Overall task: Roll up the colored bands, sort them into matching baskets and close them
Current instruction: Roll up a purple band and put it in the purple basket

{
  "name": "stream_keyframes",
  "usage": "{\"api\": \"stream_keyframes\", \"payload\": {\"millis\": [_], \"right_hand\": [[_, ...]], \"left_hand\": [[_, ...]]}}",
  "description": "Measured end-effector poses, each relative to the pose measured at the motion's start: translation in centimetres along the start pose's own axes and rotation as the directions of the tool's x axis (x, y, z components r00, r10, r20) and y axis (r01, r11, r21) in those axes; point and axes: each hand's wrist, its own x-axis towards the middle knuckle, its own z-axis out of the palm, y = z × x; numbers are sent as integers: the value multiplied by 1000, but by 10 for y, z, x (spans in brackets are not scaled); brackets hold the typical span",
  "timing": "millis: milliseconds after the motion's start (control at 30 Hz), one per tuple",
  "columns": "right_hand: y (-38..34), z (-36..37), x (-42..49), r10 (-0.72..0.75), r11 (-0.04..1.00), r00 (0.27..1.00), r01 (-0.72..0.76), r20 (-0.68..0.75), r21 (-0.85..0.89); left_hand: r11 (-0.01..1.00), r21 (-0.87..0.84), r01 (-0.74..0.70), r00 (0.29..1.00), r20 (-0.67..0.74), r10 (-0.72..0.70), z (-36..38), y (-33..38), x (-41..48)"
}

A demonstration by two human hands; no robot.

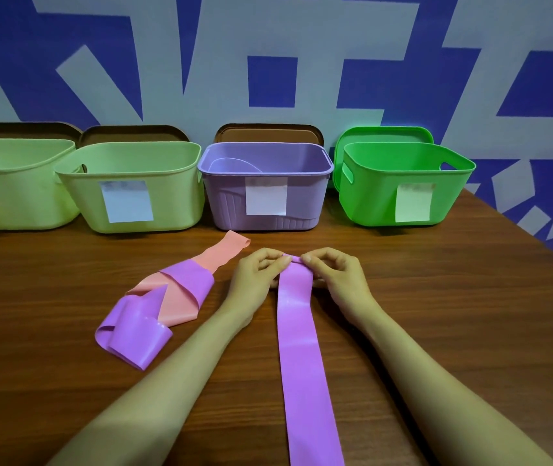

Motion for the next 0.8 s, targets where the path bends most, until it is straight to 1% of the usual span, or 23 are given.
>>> {"api": "stream_keyframes", "payload": {"millis": [100, 167, 333, 433, 533, 667, 733, 800], "right_hand": [[0, 0, 0, 5, 998, 1000, -5, 6, 56], [1, -1, 0, 8, 997, 1000, -8, 1, 76], [0, -2, -1, -7, 998, 1000, 9, -23, 63], [1, -1, -1, -26, 999, 1000, 26, -12, 35], [1, -1, -1, -32, 999, 999, 32, 32, 0], [0, -2, 0, 4, 999, 997, -6, 71, 32], [-1, -1, 1, 57, 995, 996, -62, 67, 83], [0, 0, 2, 78, 995, 994, -83, 79, 62]], "left_hand": [[994, -100, 36, 998, 51, -31, -2, 3, -1], [990, -135, 45, 996, 83, -34, -4, 5, -2], [993, -116, 35, 992, 123, -21, -7, 6, -3], [989, -139, 44, 995, 94, -31, -5, 5, -3], [990, -136, 44, 998, 59, -36, -4, 4, -2], [989, -143, 27, 999, 23, -24, -5, 1, -1], [990, -139, 11, 1000, 0, -11, -5, 1, 0], [991, -131, -3, 1000, -15, 1, -5, 1, 0]]}}
